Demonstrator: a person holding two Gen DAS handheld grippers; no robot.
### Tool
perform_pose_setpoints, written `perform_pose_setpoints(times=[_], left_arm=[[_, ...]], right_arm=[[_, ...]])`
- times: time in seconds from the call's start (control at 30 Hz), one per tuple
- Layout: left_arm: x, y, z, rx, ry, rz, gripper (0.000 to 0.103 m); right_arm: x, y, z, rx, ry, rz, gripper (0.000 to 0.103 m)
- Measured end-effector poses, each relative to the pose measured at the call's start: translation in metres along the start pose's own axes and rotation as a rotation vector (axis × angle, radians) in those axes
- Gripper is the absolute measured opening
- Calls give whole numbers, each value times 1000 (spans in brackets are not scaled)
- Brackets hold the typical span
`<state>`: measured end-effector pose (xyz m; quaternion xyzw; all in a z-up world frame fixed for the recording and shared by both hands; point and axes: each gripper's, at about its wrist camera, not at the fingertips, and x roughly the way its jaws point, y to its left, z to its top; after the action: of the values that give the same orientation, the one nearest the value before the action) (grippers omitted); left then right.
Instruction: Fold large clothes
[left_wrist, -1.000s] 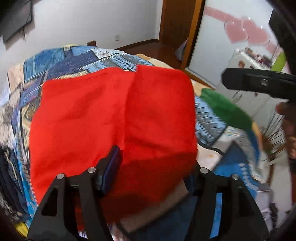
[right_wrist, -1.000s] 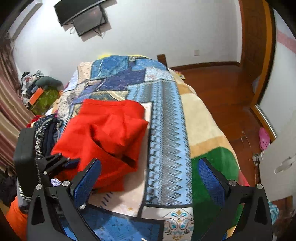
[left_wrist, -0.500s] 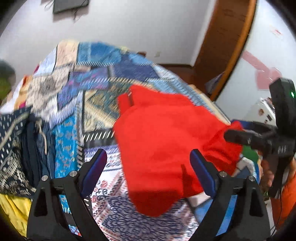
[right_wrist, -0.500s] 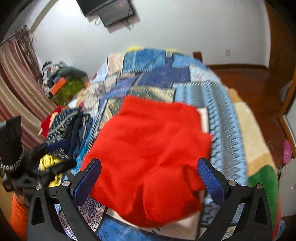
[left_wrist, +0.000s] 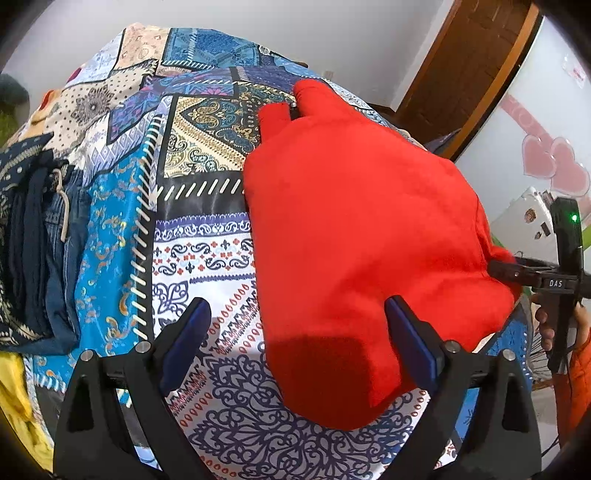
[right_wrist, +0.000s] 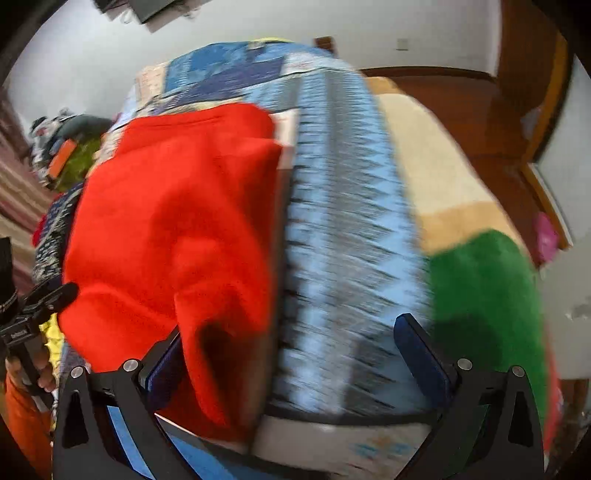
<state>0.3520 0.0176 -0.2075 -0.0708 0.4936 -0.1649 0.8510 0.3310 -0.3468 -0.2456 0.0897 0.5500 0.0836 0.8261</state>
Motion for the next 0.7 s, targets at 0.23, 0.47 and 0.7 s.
perform_pose_setpoints(times=[0.23, 0.47, 0.7], left_arm=[[-14, -7, 14, 47, 3, 34, 96], [-11, 1, 49, -3, 27, -42, 96], [40, 13, 66, -106, 150, -183, 96]], right_arm=[[-29, -4, 17, 42, -61, 49, 103], [-15, 30, 45, -19, -39, 200, 103], [47, 35, 64, -13, 82, 276, 103]])
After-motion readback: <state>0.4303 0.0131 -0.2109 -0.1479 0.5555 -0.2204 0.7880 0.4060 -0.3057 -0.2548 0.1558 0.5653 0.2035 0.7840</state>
